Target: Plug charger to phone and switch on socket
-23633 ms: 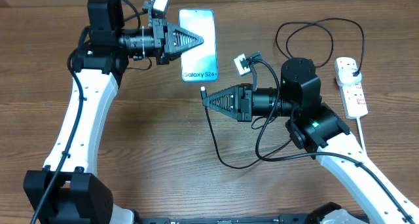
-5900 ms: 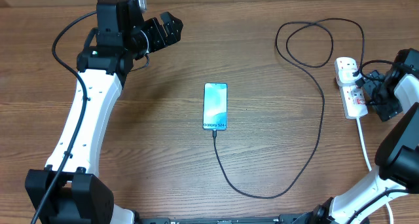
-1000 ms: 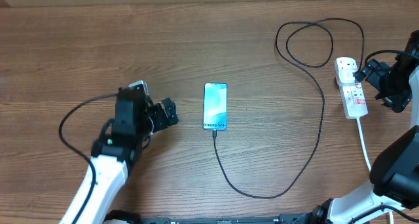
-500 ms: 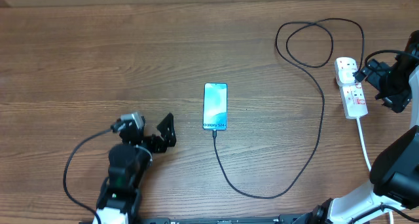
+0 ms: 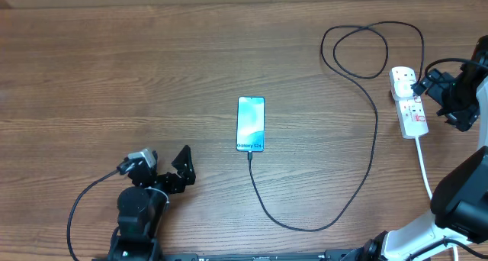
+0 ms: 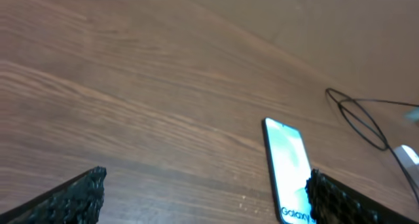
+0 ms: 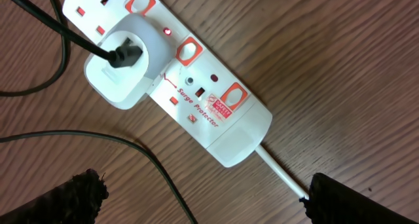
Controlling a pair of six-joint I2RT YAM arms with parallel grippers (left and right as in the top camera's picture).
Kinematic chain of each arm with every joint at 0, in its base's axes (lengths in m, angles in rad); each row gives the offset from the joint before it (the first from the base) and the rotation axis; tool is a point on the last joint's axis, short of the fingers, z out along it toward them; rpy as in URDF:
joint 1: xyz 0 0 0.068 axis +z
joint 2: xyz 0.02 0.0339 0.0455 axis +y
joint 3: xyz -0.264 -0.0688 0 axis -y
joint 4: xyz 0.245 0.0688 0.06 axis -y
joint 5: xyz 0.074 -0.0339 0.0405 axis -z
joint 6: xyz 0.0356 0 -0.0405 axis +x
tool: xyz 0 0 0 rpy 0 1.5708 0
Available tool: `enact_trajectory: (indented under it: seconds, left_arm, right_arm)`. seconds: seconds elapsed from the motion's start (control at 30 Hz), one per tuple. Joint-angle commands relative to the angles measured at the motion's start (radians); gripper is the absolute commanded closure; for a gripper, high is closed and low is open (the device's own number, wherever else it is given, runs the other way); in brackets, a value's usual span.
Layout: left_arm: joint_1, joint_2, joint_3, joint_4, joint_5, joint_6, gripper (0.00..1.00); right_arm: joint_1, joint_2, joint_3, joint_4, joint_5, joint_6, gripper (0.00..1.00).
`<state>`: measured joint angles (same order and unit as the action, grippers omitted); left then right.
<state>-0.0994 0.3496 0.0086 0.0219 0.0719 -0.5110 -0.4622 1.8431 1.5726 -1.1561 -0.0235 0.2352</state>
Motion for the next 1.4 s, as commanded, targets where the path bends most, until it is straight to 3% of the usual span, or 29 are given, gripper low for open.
enact_trajectory:
  seconds: [0.0,0.23,0.3,0.43,1.37]
  left_arm:
    - [0.027,-0.140,-0.004,-0.097,-0.008,0.063,0.01]
    - [0.029,-0.351,-0.004,-0.093,0.003,0.303,0.00]
    - [0.029,-0.346,-0.004,-0.097,0.004,0.424,0.00]
    - [0.029,-0.346,-0.004,-0.100,-0.014,0.543,0.00]
    - [0.027,-0.345,-0.004,-0.100,-0.046,0.568,0.00]
  right_arm:
    - [-0.001,-0.012,0.011,0.002,-0.005,-0.005,0.00]
    - [-0.001,-0.012,0.011,0.002,-0.005,-0.005,0.00]
    - [-0.001,-0.012,0.011,0.002,-0.005,-0.005,0.00]
    - [-0.001,-0.012,0.011,0.002,-0.005,-0.005,0.00]
    - [-0.001,-0.012,0.011,0.002,-0.005,-0.005,0.00]
